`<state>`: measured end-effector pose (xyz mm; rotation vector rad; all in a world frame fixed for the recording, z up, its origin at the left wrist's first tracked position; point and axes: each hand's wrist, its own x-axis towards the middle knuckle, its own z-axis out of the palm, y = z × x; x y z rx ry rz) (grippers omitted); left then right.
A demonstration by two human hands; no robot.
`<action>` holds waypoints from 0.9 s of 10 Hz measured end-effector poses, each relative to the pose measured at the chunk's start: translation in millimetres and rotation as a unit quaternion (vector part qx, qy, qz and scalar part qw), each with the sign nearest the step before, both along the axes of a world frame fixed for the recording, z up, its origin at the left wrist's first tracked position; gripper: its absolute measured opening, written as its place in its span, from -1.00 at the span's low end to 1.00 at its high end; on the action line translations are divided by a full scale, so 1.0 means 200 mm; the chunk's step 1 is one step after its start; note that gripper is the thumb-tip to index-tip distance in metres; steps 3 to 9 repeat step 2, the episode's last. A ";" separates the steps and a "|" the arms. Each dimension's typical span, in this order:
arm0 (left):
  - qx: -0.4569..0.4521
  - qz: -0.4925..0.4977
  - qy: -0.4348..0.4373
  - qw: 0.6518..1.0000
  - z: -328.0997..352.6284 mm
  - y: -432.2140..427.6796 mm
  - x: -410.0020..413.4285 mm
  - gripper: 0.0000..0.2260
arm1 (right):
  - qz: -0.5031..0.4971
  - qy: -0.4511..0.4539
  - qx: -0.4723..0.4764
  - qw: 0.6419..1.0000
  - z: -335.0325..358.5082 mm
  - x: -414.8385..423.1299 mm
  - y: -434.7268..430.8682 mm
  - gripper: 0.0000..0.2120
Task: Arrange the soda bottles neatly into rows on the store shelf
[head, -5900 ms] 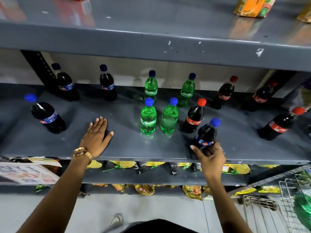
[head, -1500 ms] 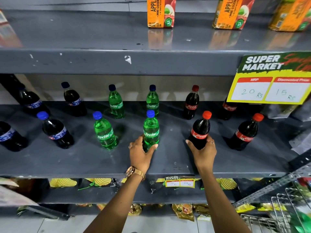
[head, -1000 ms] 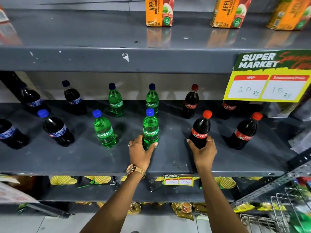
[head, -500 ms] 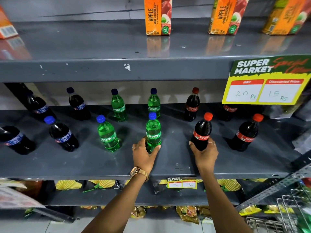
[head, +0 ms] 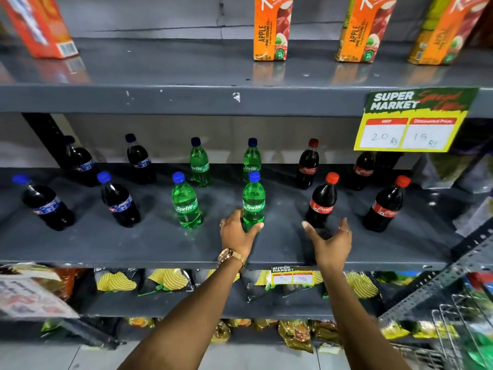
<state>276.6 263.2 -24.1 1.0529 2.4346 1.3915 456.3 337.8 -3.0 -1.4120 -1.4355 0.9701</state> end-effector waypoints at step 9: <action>-0.042 -0.073 -0.021 0.996 0.06 -0.12 0.03 -0.07 | 0.063 0.151 0.111 0.980 0.32 0.23 -0.57 -0.44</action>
